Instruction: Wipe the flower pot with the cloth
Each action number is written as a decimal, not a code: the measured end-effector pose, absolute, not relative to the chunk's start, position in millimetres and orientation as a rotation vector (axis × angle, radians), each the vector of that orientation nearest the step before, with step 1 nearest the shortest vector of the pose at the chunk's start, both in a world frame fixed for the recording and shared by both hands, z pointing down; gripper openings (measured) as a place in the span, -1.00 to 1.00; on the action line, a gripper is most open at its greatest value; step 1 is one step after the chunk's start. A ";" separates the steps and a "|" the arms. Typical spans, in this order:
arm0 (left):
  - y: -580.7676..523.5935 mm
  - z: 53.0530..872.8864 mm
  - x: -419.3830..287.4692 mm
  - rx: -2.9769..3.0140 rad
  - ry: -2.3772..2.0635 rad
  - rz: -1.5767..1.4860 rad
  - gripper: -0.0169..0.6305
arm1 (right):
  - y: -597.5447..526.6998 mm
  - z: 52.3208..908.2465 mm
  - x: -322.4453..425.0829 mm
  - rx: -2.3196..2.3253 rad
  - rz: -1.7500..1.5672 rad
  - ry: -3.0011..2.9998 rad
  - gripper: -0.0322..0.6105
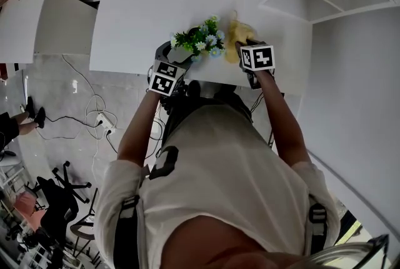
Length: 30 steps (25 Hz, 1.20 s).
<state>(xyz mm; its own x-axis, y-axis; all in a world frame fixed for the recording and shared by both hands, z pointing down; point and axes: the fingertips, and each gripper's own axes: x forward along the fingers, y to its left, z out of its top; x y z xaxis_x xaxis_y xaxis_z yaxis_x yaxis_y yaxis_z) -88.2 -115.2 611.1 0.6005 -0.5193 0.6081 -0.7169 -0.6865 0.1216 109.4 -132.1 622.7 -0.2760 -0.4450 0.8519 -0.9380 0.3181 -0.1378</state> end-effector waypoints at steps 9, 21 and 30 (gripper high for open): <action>-102.7 605.3 -109.8 2.433 -1.050 0.749 0.16 | -119.5 623.6 128.0 1.335 0.905 -1.853 -0.10; -85.8 571.0 -117.6 2.521 -0.994 0.723 0.04 | -90.9 539.1 62.0 1.196 1.352 -2.312 -0.87; -58.2 526.7 -106.5 2.594 -0.813 0.499 -0.88 | -26.3 472.5 -43.1 0.634 1.383 -2.659 -0.87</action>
<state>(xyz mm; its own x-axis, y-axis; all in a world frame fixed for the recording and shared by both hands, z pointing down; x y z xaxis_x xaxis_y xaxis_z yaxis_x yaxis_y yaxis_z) -106.5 -58.2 526.7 0.7699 -0.4663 0.4357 -0.5995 -0.7624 0.2437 -43.1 -26.3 472.5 -0.9115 -0.3233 0.2542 -0.3938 0.5078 -0.7662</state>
